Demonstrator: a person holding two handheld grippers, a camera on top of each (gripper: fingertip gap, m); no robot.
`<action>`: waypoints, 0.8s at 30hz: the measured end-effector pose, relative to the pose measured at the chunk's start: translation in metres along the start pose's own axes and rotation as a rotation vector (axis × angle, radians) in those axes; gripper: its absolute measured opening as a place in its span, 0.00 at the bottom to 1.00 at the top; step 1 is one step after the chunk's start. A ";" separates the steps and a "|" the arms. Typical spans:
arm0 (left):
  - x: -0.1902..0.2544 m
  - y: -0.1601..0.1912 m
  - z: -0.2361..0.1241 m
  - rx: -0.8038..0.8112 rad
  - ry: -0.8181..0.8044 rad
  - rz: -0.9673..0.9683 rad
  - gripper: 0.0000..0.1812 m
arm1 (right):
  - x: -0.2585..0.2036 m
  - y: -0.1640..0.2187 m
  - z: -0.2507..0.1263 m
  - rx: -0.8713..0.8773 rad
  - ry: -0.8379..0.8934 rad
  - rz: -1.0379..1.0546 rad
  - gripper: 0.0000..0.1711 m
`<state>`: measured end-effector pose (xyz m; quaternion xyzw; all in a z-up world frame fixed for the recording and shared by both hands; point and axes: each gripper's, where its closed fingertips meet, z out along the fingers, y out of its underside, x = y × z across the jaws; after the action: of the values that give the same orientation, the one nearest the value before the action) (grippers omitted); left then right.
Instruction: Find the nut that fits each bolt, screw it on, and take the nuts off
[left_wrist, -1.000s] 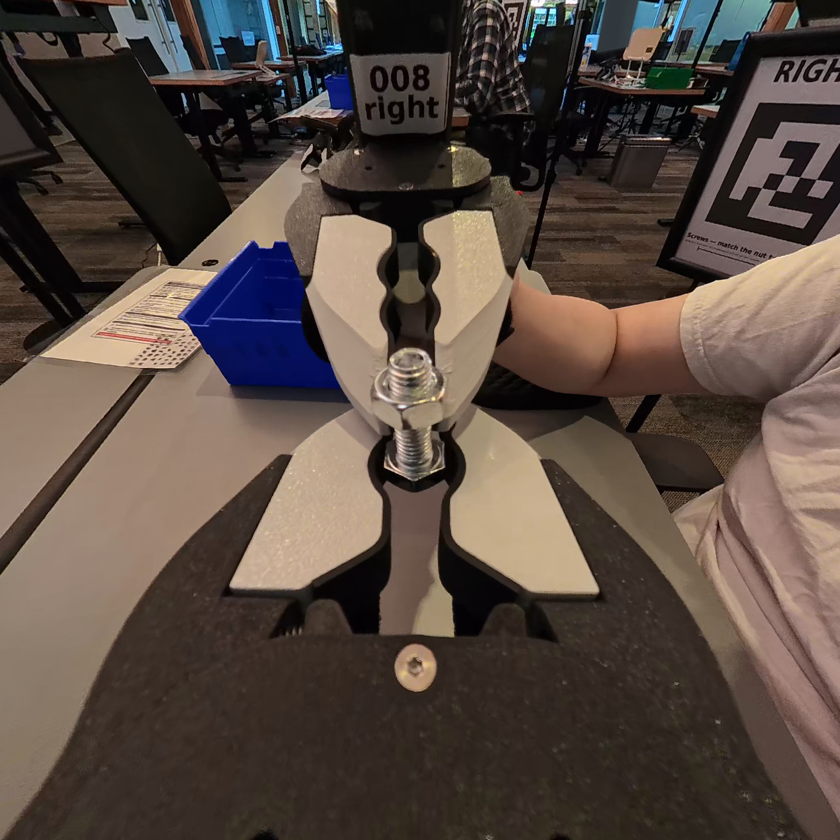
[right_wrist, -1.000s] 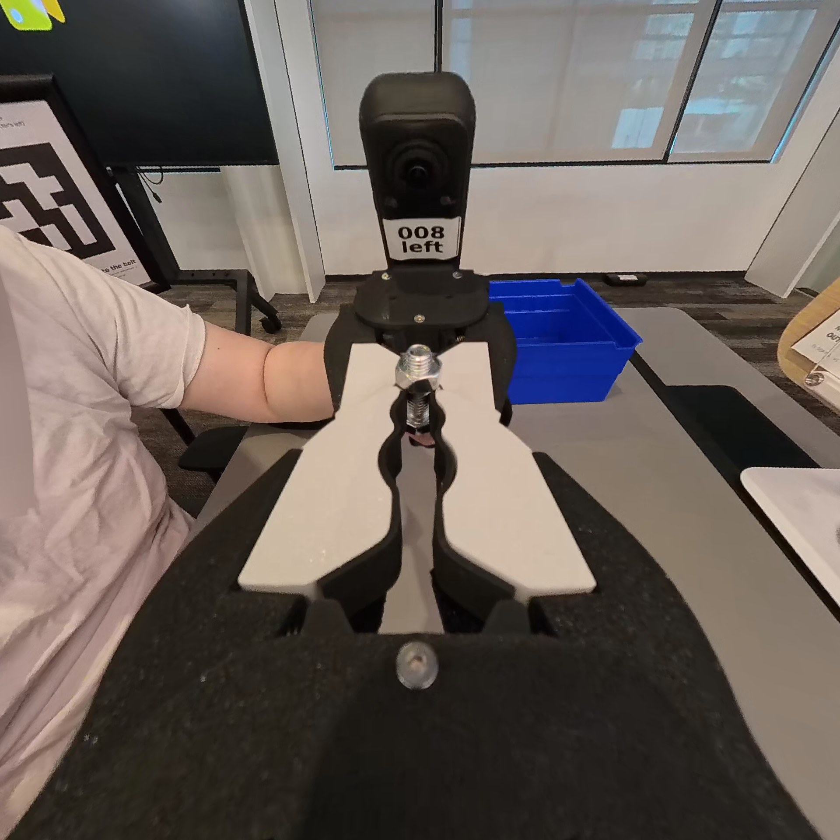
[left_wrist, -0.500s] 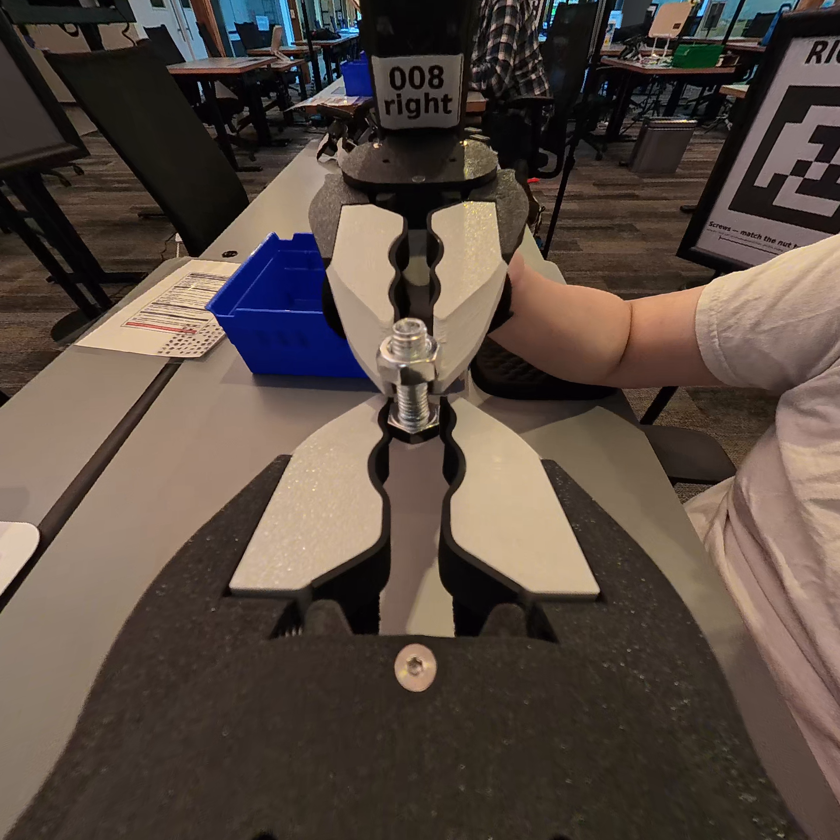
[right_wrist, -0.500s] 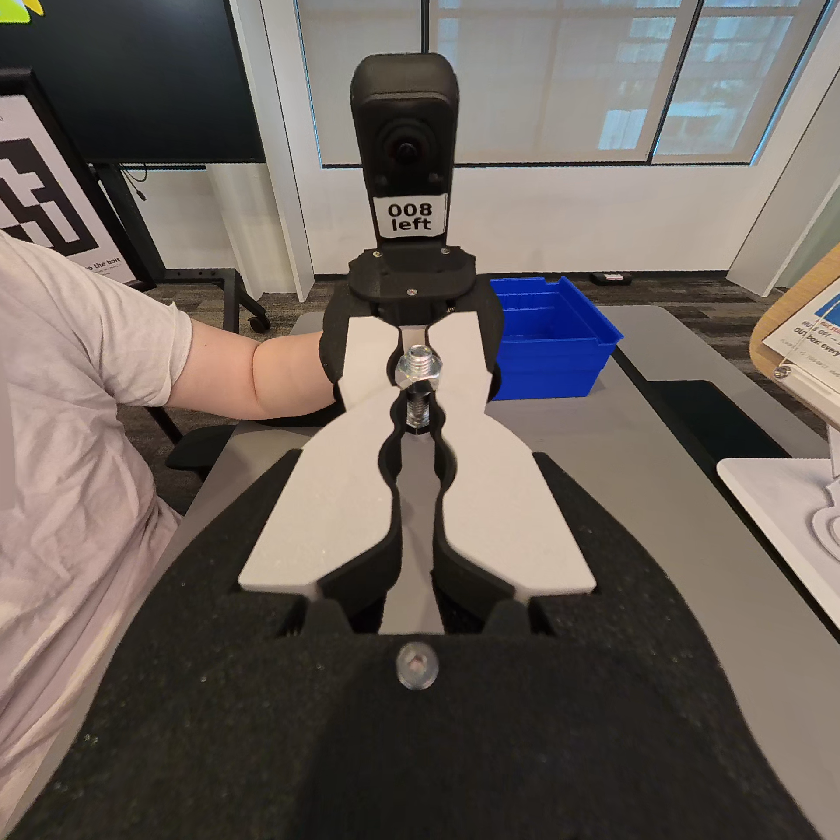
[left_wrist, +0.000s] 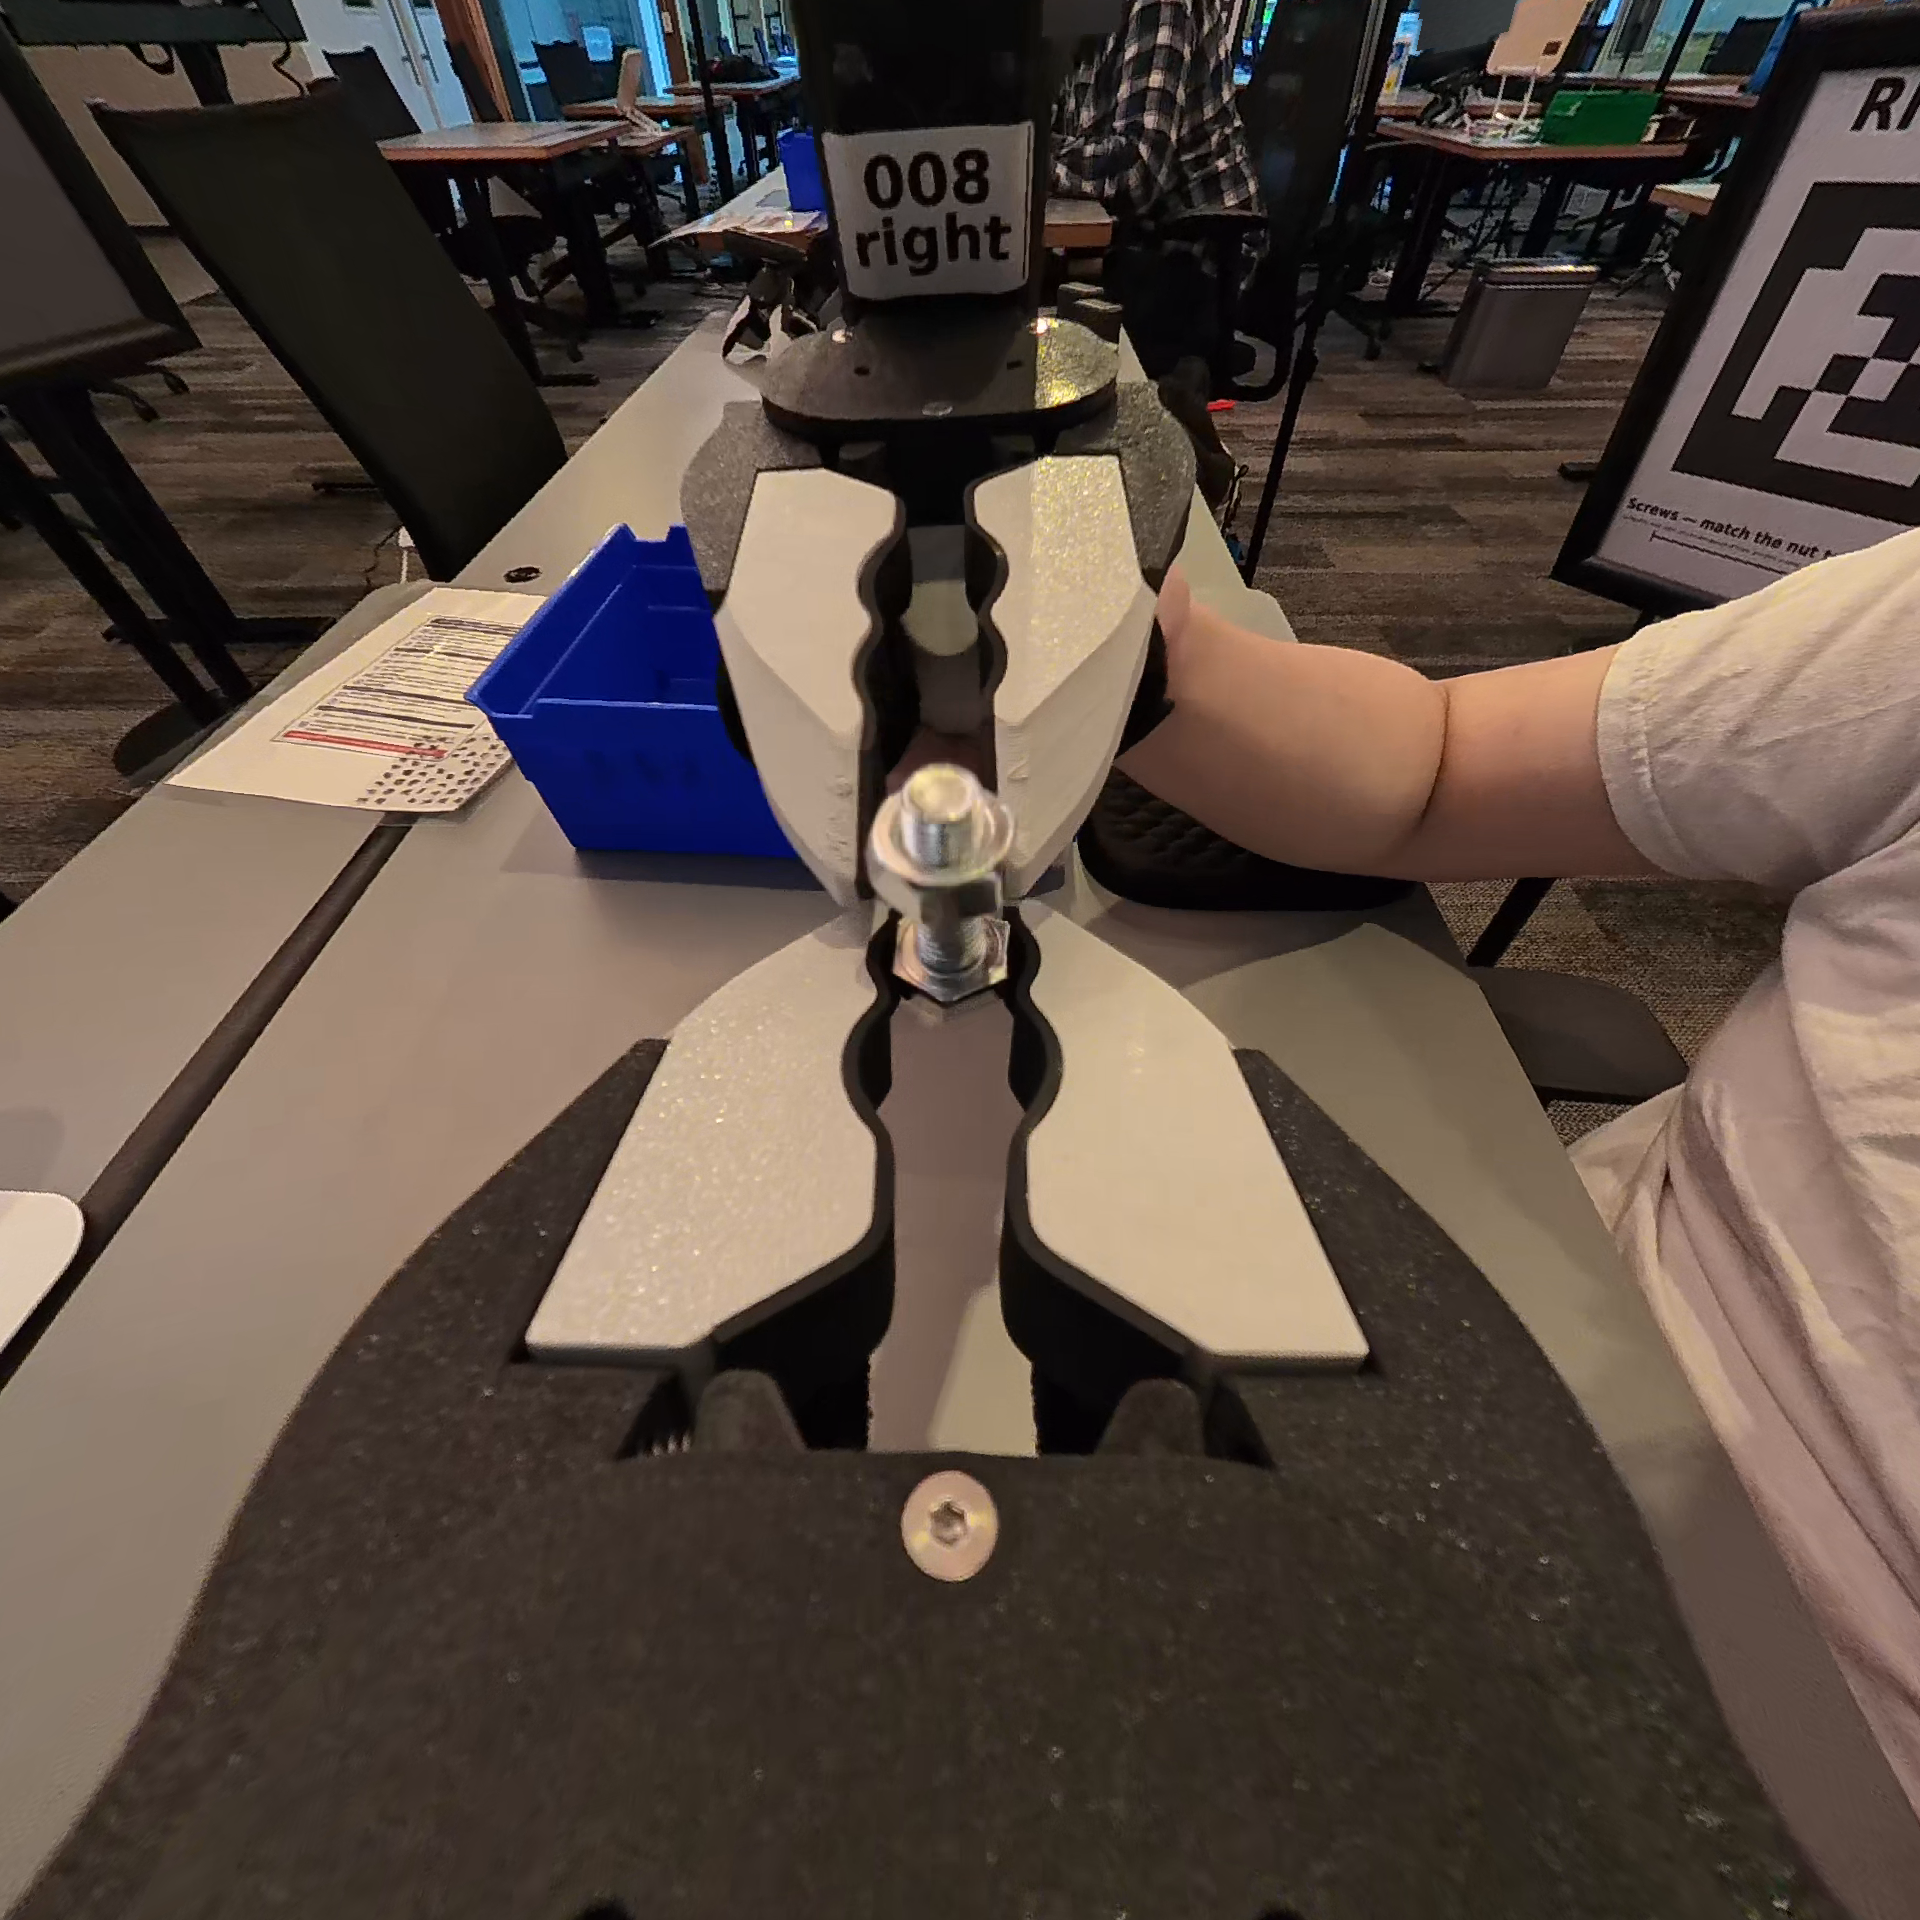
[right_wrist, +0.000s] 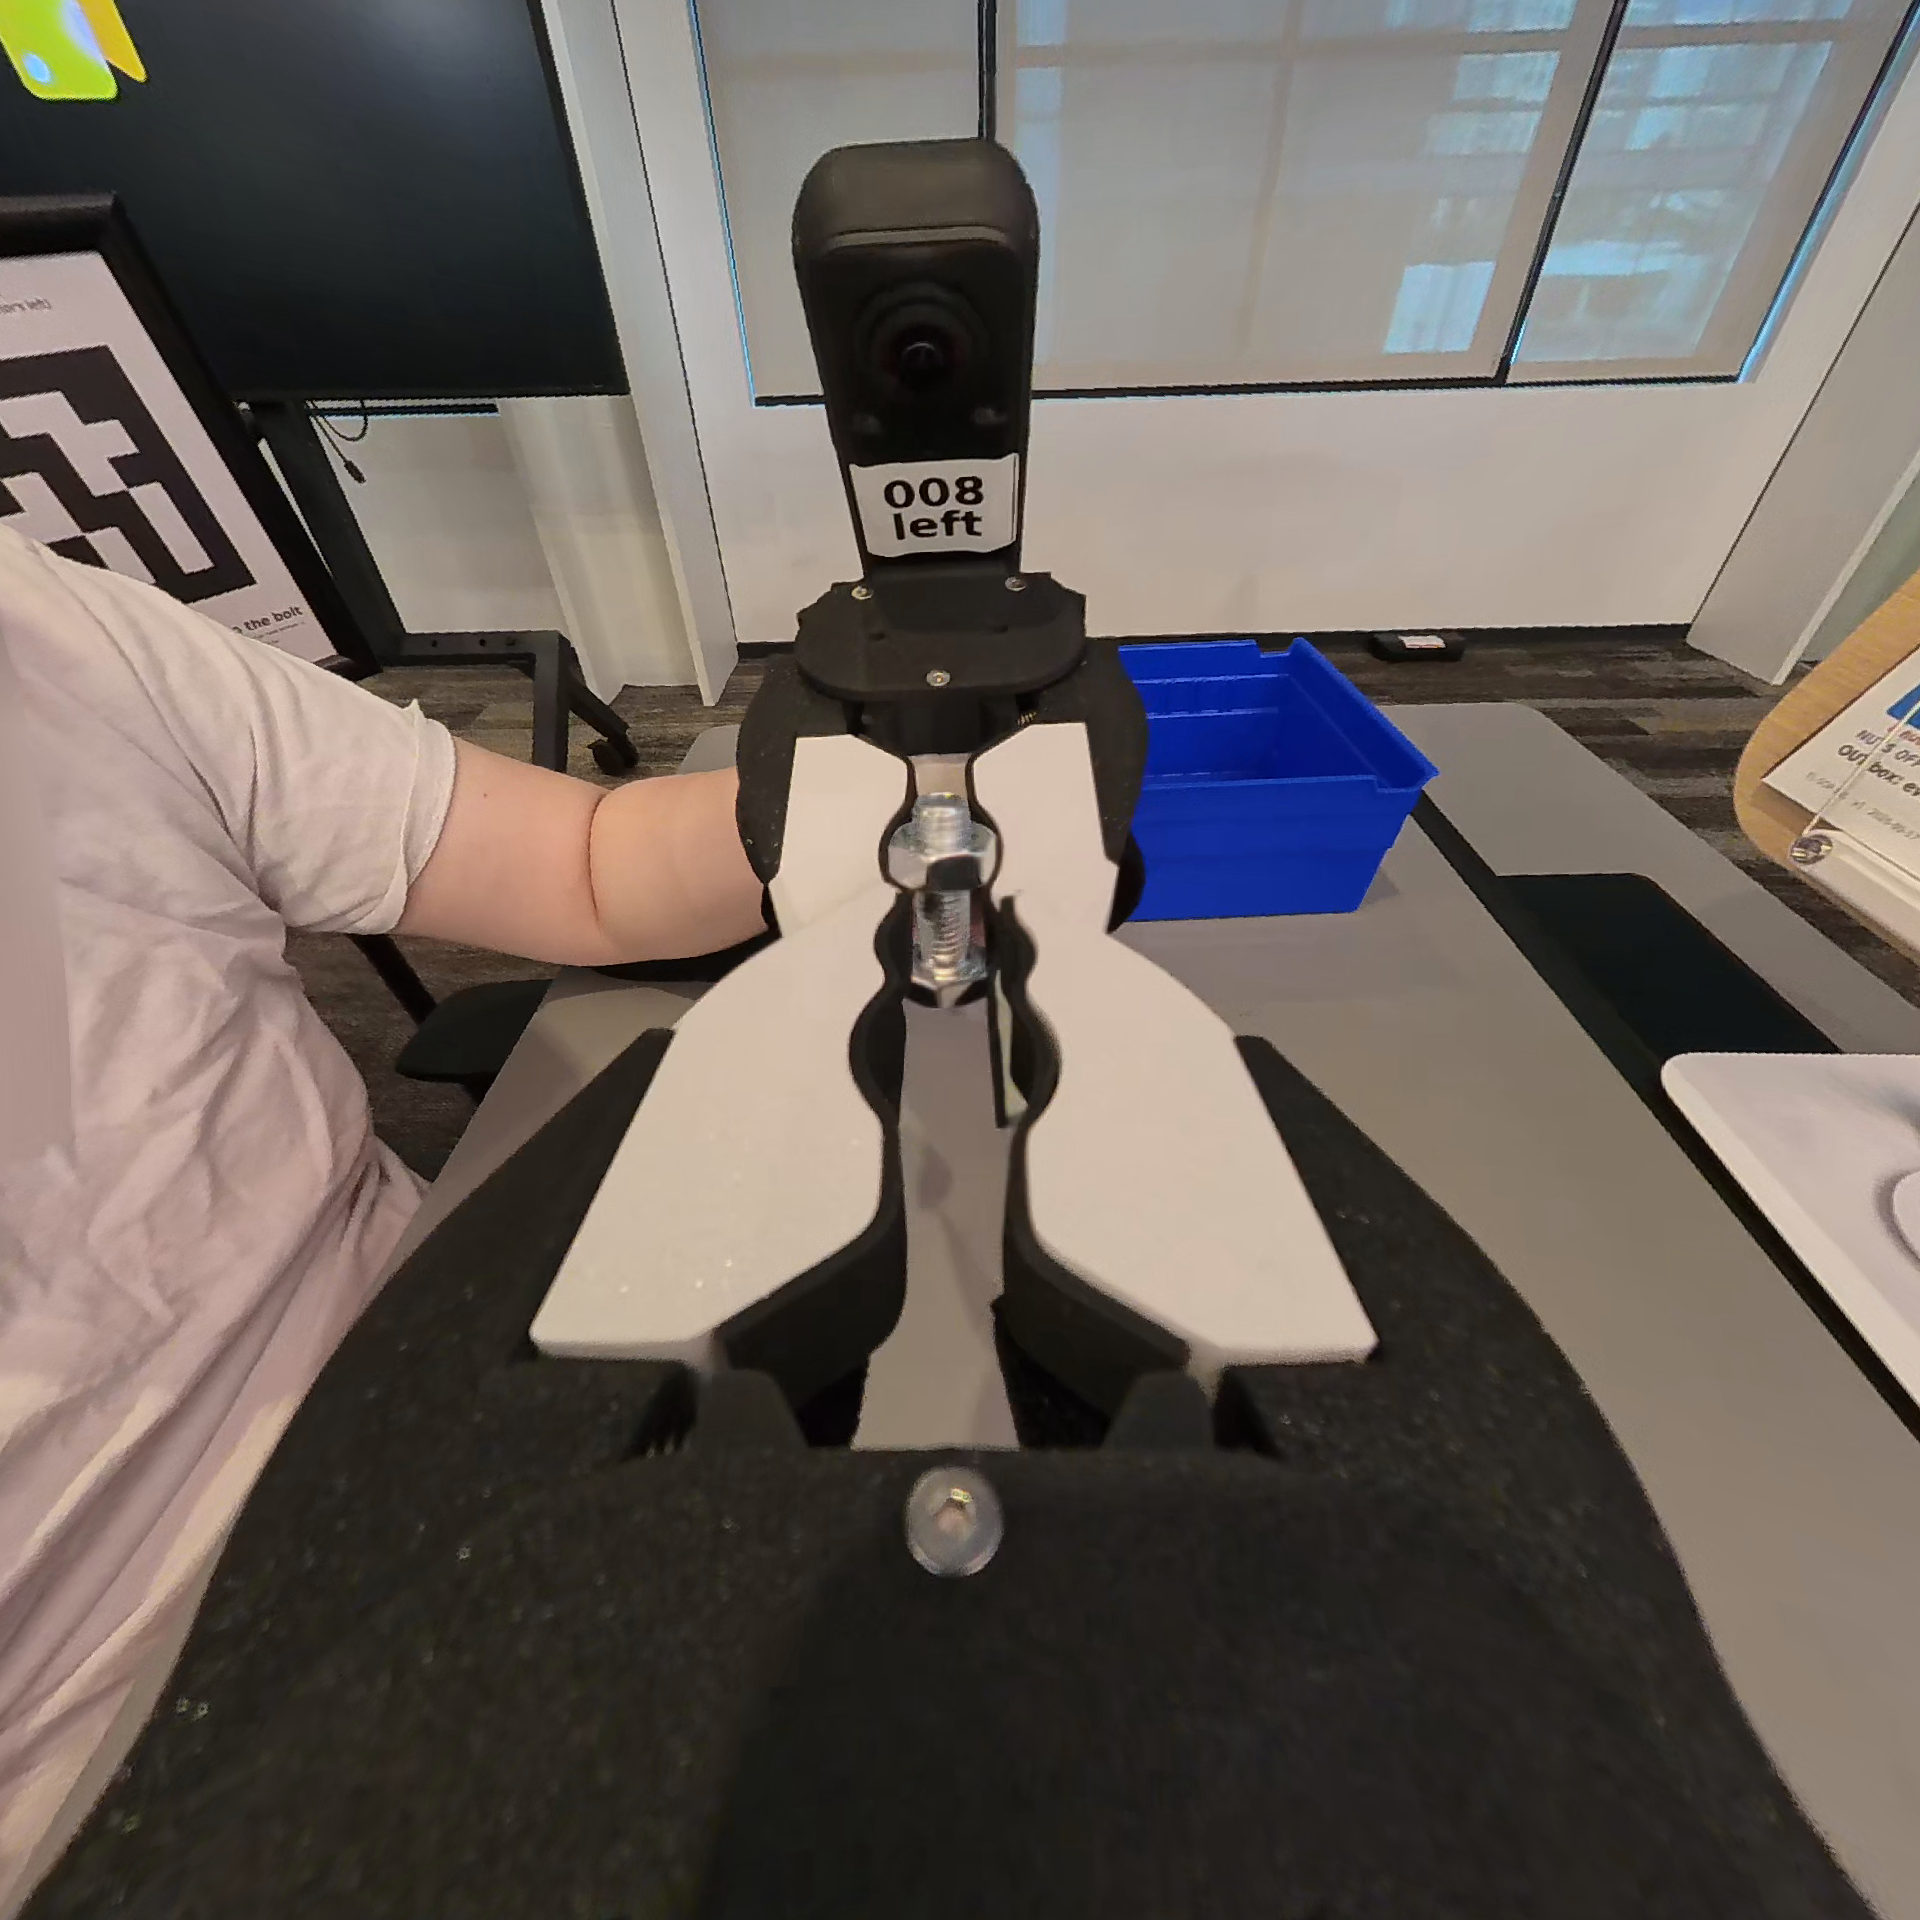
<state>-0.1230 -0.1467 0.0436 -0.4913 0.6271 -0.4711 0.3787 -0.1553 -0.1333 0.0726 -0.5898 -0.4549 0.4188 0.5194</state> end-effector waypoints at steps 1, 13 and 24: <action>0.000 0.000 0.000 -0.001 -0.001 0.000 0.10 | 0.000 0.001 0.000 -0.001 -0.004 0.002 0.08; -0.002 -0.003 -0.004 0.020 -0.002 0.007 0.00 | -0.002 0.003 -0.001 -0.035 -0.004 -0.015 0.08; -0.030 0.032 -0.005 -0.130 -0.074 -0.068 0.00 | 0.015 0.019 0.000 -0.092 0.058 0.016 0.08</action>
<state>-0.1286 -0.1140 0.0145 -0.5530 0.6248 -0.4236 0.3526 -0.1501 -0.1193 0.0537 -0.6287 -0.4535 0.3843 0.5014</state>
